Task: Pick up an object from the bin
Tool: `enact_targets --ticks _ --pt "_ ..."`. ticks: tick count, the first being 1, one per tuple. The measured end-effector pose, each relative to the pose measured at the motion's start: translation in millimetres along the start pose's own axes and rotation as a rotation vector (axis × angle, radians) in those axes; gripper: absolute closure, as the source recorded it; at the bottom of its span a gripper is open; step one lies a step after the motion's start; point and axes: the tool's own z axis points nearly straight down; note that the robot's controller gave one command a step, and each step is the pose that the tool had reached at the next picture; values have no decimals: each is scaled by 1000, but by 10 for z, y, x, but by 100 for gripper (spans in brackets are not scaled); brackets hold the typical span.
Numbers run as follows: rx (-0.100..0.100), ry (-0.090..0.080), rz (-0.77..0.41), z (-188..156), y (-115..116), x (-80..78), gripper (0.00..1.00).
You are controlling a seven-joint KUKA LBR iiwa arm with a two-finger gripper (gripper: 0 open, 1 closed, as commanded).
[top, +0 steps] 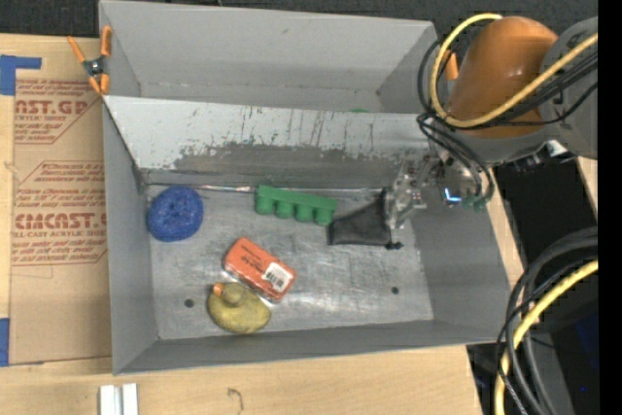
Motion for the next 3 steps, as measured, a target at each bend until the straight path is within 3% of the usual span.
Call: enact_targets --ticks 1,2,3 --pt "3 -28 0 29 -38 -91 100" --pt "-1 5 -32 287 -24 -21 100" --pt "1 -8 -152 -373 -127 -87 100"
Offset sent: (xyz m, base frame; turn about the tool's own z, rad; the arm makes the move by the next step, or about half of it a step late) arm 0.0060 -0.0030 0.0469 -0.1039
